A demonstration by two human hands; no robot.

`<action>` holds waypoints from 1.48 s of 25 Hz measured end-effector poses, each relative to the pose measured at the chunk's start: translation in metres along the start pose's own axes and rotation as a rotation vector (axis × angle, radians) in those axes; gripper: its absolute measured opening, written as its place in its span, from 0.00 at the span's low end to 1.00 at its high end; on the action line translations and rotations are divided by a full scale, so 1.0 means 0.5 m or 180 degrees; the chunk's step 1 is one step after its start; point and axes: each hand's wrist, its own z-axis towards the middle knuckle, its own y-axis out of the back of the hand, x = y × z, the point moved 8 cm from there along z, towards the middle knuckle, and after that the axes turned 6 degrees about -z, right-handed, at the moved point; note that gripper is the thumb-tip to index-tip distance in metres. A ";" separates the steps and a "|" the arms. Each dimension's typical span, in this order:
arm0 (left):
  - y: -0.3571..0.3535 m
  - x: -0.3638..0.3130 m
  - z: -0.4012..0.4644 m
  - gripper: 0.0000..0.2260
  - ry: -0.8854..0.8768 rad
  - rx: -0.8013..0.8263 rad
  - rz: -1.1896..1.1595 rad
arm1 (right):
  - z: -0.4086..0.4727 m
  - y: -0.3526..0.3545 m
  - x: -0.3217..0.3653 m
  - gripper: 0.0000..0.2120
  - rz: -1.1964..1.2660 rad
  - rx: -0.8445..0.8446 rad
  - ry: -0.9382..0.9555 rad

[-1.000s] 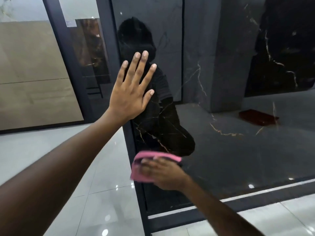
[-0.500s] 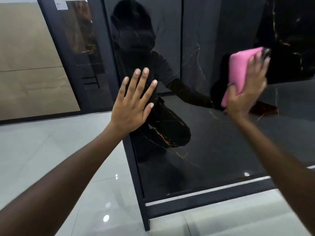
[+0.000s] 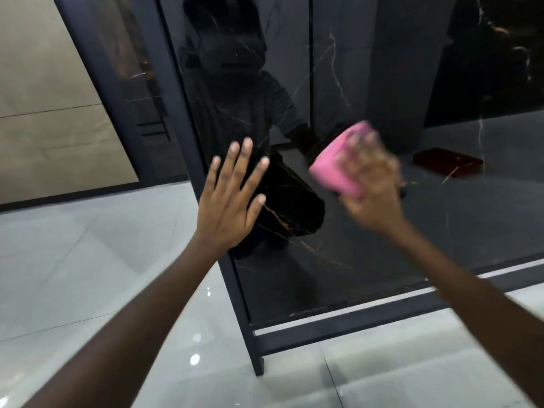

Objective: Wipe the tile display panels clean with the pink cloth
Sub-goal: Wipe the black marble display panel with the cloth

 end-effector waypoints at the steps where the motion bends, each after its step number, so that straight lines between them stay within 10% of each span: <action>1: -0.019 -0.013 -0.030 0.25 -0.0030 0.0055 0.0154 | 0.042 0.046 -0.100 0.34 -0.0127 -0.0277 -0.0460; 6: -0.053 -0.002 -0.048 0.25 0.0004 -0.0049 0.0649 | -0.066 -0.018 -0.088 0.40 -0.0561 -0.0515 -0.1480; 11: -0.046 -0.004 -0.051 0.25 -0.0016 -0.0136 0.0582 | -0.462 -0.289 0.363 0.40 -0.0755 0.1625 0.2664; 13: -0.042 -0.006 -0.042 0.24 0.0052 -0.0048 0.0539 | -0.460 -0.270 0.358 0.38 -0.0495 0.1696 0.2962; 20: -0.061 -0.034 -0.150 0.27 0.0312 0.0078 0.0292 | -0.053 0.051 -0.194 0.35 -0.0044 -0.0523 -0.1104; 24: -0.087 -0.028 -0.156 0.26 0.0222 -0.0096 0.0680 | -0.158 -0.033 -0.123 0.35 -0.0267 -0.0639 -0.1955; 30: -0.083 -0.026 -0.149 0.27 0.0266 -0.0103 0.0609 | -0.571 -0.303 0.331 0.38 -0.1087 0.1601 0.3173; 33: -0.061 -0.031 -0.143 0.26 0.0544 0.0010 0.0389 | -0.586 -0.265 0.209 0.46 -0.0978 0.1961 0.3456; 37: -0.026 -0.064 -0.054 0.24 0.0916 -0.0352 -0.0213 | -0.270 -0.101 -0.013 0.37 -0.0721 0.0915 0.2152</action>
